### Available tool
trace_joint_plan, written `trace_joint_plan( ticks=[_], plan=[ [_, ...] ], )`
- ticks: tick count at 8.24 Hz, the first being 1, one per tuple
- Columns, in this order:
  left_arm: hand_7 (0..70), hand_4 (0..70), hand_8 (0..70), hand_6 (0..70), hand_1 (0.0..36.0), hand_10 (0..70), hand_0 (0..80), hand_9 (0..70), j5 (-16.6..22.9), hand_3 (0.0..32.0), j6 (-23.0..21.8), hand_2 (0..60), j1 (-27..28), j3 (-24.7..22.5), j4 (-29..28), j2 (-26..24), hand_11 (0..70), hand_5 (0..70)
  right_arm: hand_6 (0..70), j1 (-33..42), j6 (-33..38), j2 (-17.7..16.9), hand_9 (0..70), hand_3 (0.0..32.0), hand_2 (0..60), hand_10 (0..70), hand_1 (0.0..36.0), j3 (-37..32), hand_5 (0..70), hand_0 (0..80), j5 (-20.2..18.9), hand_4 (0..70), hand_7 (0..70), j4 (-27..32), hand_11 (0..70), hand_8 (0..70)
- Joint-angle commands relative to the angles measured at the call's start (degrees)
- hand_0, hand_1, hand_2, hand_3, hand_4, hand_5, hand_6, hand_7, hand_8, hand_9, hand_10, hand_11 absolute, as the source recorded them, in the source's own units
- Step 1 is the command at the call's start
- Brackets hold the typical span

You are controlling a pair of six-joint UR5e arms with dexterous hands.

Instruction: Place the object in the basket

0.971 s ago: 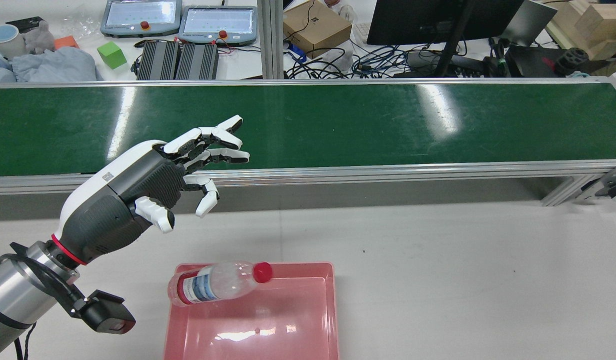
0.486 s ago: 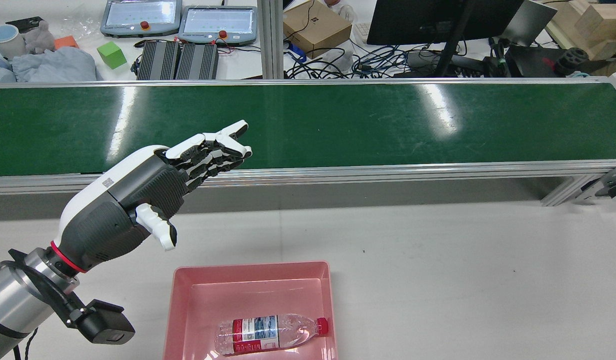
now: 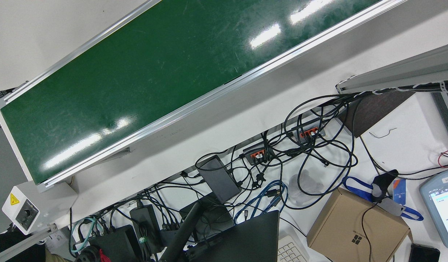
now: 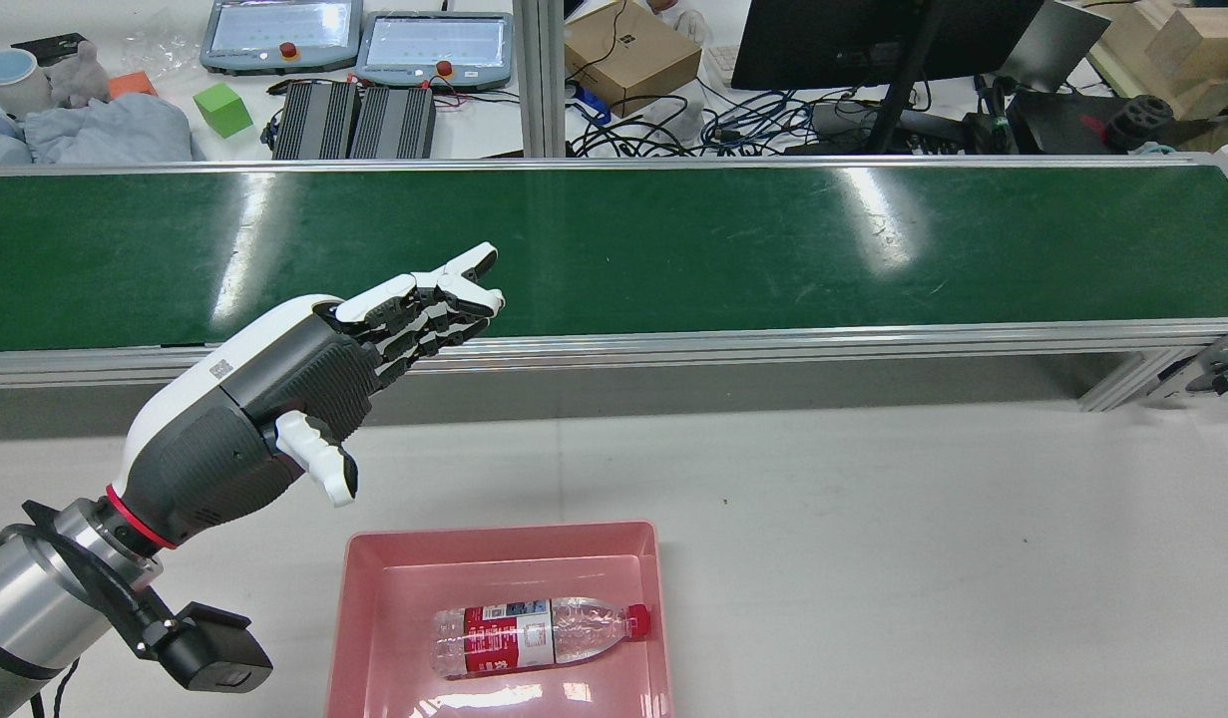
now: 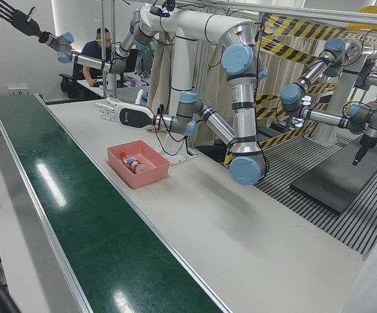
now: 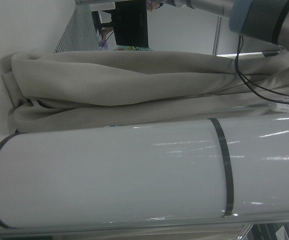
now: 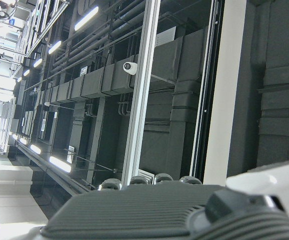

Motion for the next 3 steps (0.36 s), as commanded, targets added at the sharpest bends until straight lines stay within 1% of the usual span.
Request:
trace_joint_plan(
  ticks=[1, 3],
  plan=[
    [5.3, 18.1, 11.4, 8.6, 0.0, 8.6, 39.4, 14.1, 0.0, 1.6, 0.0, 0.0, 0.0, 0.0, 0.1, 0.0, 12.2, 31.4, 0.0, 0.0, 0.0, 0.0, 0.0, 0.0, 0.0, 0.0, 0.0, 0.0, 0.0, 0.0, 0.0, 0.0, 0.0, -0.1, 0.0, 0.0],
    [4.8, 18.0, 11.0, 8.4, 0.0, 8.3, 39.2, 13.7, 0.1, 1.8, 0.0, 0.0, 0.1, 0.0, 0.2, 0.0, 11.7, 30.4, 0.0, 0.0, 0.0, 0.0, 0.0, 0.0, 0.0, 0.0, 0.0, 0.0, 0.0, 0.0, 0.0, 0.0, 0.0, -0.1, 0.0, 0.0]
  ],
)
